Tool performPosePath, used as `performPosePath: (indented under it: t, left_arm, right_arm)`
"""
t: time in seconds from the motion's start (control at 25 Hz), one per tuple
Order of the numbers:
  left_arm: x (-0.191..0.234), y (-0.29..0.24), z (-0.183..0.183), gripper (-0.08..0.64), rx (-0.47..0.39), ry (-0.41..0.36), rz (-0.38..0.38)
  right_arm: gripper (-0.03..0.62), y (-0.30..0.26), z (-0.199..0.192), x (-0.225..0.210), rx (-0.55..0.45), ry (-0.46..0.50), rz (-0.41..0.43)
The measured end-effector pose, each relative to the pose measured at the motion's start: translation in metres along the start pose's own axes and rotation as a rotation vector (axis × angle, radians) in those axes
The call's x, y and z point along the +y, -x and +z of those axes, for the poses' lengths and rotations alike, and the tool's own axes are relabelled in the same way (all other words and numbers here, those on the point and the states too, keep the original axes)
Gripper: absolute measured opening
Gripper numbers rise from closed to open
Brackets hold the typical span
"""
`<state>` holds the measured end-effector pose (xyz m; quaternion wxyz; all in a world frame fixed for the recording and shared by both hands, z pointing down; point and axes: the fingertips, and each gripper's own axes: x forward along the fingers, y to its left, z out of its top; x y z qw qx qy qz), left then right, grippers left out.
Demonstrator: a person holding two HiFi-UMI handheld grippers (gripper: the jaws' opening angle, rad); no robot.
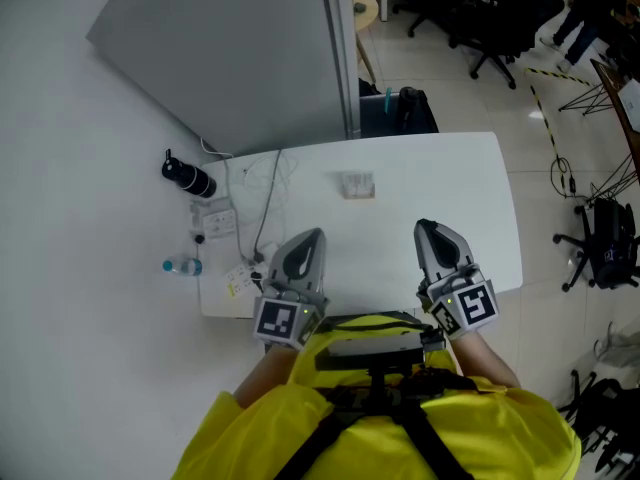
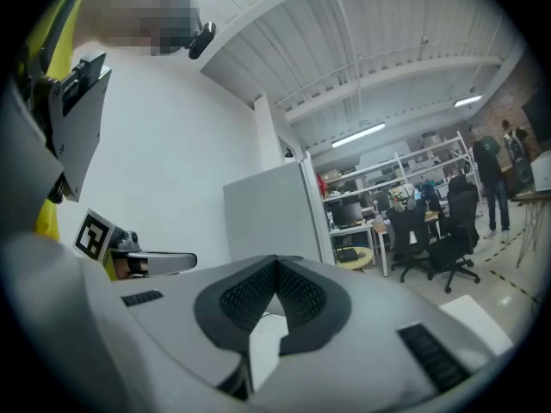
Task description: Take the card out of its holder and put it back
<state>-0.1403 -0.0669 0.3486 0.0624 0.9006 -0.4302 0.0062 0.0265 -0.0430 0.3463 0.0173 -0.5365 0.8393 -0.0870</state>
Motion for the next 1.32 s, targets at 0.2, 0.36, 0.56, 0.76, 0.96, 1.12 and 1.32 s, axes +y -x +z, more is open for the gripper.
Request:
performPosePath:
  t: [0.2,0.36,0.56,0.76,0.96,1.12,1.32]
  left_arm:
    - [-0.001,0.002,0.0,0.003,0.003,-0.006,-0.001]
    - [-0.002,0.003,-0.002,0.003,0.007,0.002,0.001]
    - [0.0,0.004,-0.007,0.003,0.014,0.012,0.0]
    - [0.001,0.004,-0.007,0.003,0.012,0.008,0.0]
    - [0.001,0.002,-0.007,0.003,0.01,0.01,-0.004]
    - [0.002,0.002,-0.008,0.003,0.012,0.012,-0.004]
    - [0.003,0.002,-0.009,0.003,0.012,0.012,-0.002]
  right_arm:
    - [0.005,-0.002,0.002,0.005,0.001,-0.011,0.011]
    - [0.004,-0.001,-0.003,0.006,0.001,-0.004,0.013]
    - [0.003,-0.006,-0.004,0.01,0.004,-0.032,0.008]
    - [0.003,-0.005,-0.004,0.01,0.005,-0.026,-0.001]
    - [0.003,-0.007,-0.004,0.011,0.01,-0.017,0.0]
    - [0.003,-0.007,-0.008,0.011,0.014,-0.004,0.0]
    - [0.003,-0.007,-0.01,0.01,0.02,0.002,0.003]
